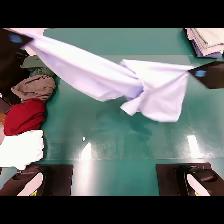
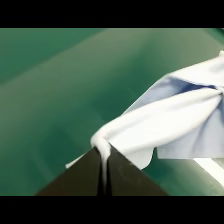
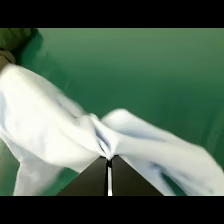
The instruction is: Fold the shirts.
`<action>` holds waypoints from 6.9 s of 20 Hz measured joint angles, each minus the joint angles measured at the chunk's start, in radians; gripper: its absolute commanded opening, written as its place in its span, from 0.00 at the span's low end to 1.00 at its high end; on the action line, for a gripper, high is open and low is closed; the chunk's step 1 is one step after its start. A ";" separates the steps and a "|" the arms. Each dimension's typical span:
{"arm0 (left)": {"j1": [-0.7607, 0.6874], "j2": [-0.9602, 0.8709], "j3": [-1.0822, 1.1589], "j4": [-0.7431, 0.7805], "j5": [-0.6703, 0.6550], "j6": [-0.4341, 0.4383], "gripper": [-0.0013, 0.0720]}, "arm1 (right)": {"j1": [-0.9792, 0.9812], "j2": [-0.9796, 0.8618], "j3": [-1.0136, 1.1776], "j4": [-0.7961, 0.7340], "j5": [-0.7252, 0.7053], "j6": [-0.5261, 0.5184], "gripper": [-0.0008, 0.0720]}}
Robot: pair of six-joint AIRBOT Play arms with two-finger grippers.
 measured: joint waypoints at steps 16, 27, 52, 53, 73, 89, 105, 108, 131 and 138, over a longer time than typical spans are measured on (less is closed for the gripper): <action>0.003 0.052 -0.719 0.165 0.268 -0.063 0.05 | -0.036 -0.554 -0.103 0.086 -0.008 -0.134 0.83; 0.003 0.053 -0.940 0.268 0.498 -0.041 0.05 | -0.167 -0.489 -0.387 0.176 -0.047 -0.170 0.76; 0.103 0.060 -0.323 0.236 0.241 -0.050 0.05 | -0.381 -0.079 -0.059 0.306 -0.189 -0.148 0.03; 0.105 0.060 -0.267 0.222 0.197 -0.051 0.05 | -0.418 -0.055 -0.011 0.306 -0.154 -0.148 0.03; 0.108 0.066 -0.767 0.211 0.171 -0.015 0.05 | -0.297 -0.717 0.101 0.304 -0.293 -0.242 0.70; 0.108 0.066 -0.829 0.301 0.212 -0.006 0.05 | -0.258 -0.219 -0.855 0.311 -0.085 -0.043 0.59; 0.108 0.066 -0.822 0.295 0.214 -0.007 0.05 | -0.033 -0.180 -0.978 0.304 -0.433 0.061 0.03; 0.108 0.066 -0.735 0.296 0.244 -0.029 0.05 | -0.090 -0.107 -0.871 0.303 -0.455 0.043 0.03; 0.108 0.068 0.436 0.055 -0.037 -0.187 0.05 | -0.701 -0.095 0.623 0.254 0.171 -0.181 0.03; 0.093 -0.042 -0.028 0.196 -0.064 -0.233 0.05 | -0.602 -0.291 0.452 0.215 0.279 -0.137 0.02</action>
